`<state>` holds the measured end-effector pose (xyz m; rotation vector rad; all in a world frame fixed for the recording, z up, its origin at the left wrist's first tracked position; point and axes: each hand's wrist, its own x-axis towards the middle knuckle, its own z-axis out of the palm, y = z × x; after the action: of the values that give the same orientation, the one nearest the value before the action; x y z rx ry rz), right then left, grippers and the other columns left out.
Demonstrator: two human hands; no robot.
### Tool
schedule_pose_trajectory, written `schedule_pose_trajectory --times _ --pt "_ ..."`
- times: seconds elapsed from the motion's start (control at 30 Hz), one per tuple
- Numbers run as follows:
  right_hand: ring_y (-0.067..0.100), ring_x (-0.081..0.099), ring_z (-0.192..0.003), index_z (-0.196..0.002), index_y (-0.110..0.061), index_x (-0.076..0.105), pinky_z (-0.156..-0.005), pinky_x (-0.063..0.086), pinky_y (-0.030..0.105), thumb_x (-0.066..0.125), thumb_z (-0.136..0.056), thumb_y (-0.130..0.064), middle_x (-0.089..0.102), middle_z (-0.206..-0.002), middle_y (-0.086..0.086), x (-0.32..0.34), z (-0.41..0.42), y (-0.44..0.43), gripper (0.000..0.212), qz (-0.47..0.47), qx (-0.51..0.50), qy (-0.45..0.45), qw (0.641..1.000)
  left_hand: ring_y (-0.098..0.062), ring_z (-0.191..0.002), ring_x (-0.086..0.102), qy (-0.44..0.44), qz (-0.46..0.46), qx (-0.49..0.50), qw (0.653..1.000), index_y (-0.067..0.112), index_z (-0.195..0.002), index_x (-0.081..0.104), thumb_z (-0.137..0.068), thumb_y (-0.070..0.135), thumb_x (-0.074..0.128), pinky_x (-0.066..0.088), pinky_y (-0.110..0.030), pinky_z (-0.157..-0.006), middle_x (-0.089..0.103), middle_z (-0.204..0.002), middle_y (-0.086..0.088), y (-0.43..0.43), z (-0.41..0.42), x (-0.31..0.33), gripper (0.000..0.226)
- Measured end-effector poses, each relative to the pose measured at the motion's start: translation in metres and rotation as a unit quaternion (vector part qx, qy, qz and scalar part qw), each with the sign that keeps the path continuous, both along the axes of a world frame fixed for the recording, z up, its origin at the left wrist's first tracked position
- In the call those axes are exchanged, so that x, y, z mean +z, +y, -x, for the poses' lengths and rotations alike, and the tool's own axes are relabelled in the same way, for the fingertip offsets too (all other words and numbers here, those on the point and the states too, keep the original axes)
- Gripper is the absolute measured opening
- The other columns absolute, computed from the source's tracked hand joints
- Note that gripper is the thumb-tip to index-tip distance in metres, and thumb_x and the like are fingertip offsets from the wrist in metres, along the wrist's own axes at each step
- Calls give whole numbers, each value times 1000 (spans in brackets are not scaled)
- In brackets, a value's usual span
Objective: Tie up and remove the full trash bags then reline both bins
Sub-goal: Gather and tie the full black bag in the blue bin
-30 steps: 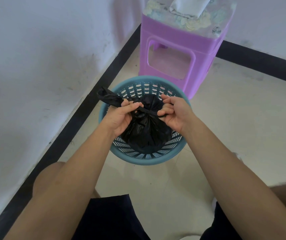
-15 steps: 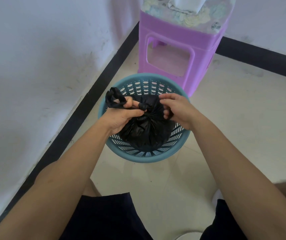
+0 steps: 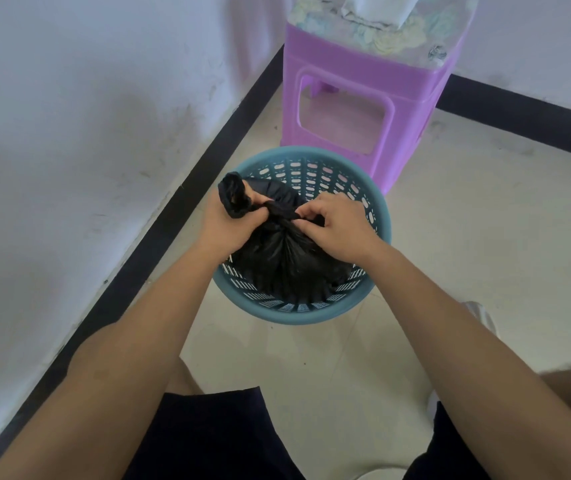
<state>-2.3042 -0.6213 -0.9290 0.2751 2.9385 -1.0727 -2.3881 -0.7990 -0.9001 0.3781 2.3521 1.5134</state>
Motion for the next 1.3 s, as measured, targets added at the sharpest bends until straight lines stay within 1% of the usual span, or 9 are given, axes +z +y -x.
schedule_pose_trajectory --times 0.13,0.37,0.47,0.57,0.77,0.93,1.07,1.17,1.3 --pt "15 50 -96 -98 -32 74 -89 30 37 66 -89 -44 56 -86 -16 -1 -2 -3 17 -14 0 62 998 -20 -80 65 139 79 81 984 20 -84 59 -74 10 74 47 -22 -78 67 -80 -2 6 -15 -1 21" --pt "16 52 -92 -91 -32 73 -93 38 47 71 -86 -39 60 -85 -11 -4 -6 -6 9 31 -9 87 996 -24 -87 64 125 181 44 975 15 -93 62 -84 15 65 51 -35 -83 69 -88 0 11 -16 -10 10" --pt "16 53 -89 -88 -35 75 -89 42 51 73 -82 -41 59 -81 -12 -5 -7 -6 9 44 -6 83 996 -20 -93 67 -124 15 104 987 22 -87 73 -84 4 64 55 -31 -84 72 -88 0 13 -15 -7 20" --pt "16 53 -90 -84 -36 79 -89 38 42 79 -77 -40 61 -82 -13 -7 -9 -7 8 21 -26 132 991 -16 -85 69 -298 -132 126 937 19 -100 73 -90 -1 59 56 -25 -74 73 -88 -4 9 -16 -2 26" --pt "26 55 -83 -76 -22 78 -75 39 41 71 -88 -31 63 -85 -4 -9 -12 -19 17 -183 -32 280 942 -15 -90 67 -329 -261 186 888 10 -121 65 -93 -2 54 56 -20 -72 71 -101 -9 11 -26 -3 32" --pt "27 58 -75 -81 -17 76 -67 47 42 66 -94 -23 66 -84 -1 -16 -13 -18 18 -215 19 316 924 -20 -100 69 -316 -303 184 880 6 -118 68 -88 16 70 57 -26 -80 72 -111 -11 15 -36 -3 31" --pt "24 61 -75 -88 -18 79 -67 50 37 69 -92 -26 66 -86 0 -15 -12 -20 13 -139 37 298 944 -25 -107 67 -276 -252 209 904 7 -114 70 -82 1 73 54 -34 -94 71 -112 -16 9 -31 -8 33" --pt "16 61 -85 -96 -23 80 -79 51 32 75 -86 -28 64 -90 -3 -11 -7 -14 12 18 22 191 981 -22 -105 68 -225 -211 173 935 10 -111 72 -85 -4 67 55 -33 -94 72 -110 -13 2 -26 -12 30" --pt "4 59 -88 -96 -24 80 -83 45 22 74 -85 -19 69 -99 -5 -7 -5 -13 14 97 45 93 990 -19 -108 65 -189 -213 113 952 10 -106 68 -87 -14 58 50 -34 -100 71 -107 -9 -1 -25 -15 33"
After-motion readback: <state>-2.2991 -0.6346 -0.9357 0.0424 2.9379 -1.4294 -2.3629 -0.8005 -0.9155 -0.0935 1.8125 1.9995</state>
